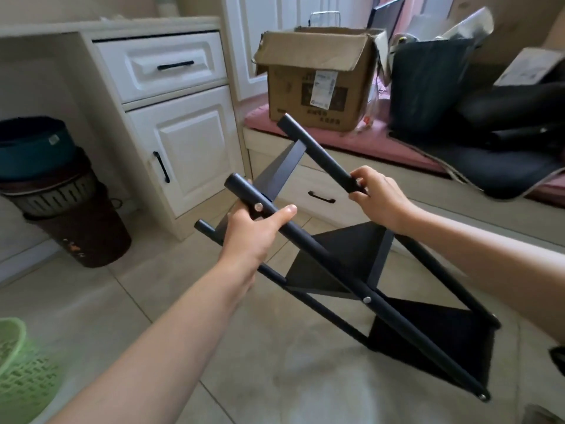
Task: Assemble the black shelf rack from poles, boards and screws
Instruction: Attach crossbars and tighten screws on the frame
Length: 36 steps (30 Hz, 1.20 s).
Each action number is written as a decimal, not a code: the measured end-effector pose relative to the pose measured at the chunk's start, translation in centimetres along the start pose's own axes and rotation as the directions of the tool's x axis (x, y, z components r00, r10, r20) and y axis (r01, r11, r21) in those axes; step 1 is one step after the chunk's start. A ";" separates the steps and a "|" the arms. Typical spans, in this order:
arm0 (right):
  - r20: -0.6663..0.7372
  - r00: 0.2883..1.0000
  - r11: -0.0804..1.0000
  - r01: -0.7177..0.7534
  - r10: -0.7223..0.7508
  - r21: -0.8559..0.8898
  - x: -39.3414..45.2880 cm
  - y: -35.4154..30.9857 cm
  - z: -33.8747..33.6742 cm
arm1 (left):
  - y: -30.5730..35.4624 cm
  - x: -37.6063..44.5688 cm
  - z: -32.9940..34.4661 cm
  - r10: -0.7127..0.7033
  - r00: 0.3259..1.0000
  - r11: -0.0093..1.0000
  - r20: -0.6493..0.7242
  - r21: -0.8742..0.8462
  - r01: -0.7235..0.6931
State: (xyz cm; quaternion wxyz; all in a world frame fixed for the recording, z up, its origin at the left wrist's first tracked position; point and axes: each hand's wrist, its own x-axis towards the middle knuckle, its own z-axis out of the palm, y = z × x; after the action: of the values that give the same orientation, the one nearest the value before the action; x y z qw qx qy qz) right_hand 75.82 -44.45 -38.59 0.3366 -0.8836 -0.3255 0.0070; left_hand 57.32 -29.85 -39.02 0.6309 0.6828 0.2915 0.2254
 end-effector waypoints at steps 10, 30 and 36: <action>-0.117 0.977 0.960 -0.147 0.179 0.237 -5.3 2.3 -4.0 | 4.8 0.2 2.6 0.219 0.952 0.959 0.216 0.133 -0.251; -0.120 0.948 0.875 -0.218 0.295 0.433 -18.8 5.3 -6.5 | 5.8 -3.9 4.5 0.240 0.707 0.850 0.666 0.207 -0.484; -0.119 0.917 0.811 -0.270 0.381 0.519 -23.8 5.5 -5.9 | 5.0 -6.6 5.7 0.235 0.677 0.746 0.698 0.316 -0.586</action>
State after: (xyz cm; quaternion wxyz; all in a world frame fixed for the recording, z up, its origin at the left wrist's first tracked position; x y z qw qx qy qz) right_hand 61.63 -64.84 -42.23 0.5777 -0.8062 -0.1172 0.0510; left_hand 56.91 -38.73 -34.22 0.4115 0.9089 -0.0505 0.0440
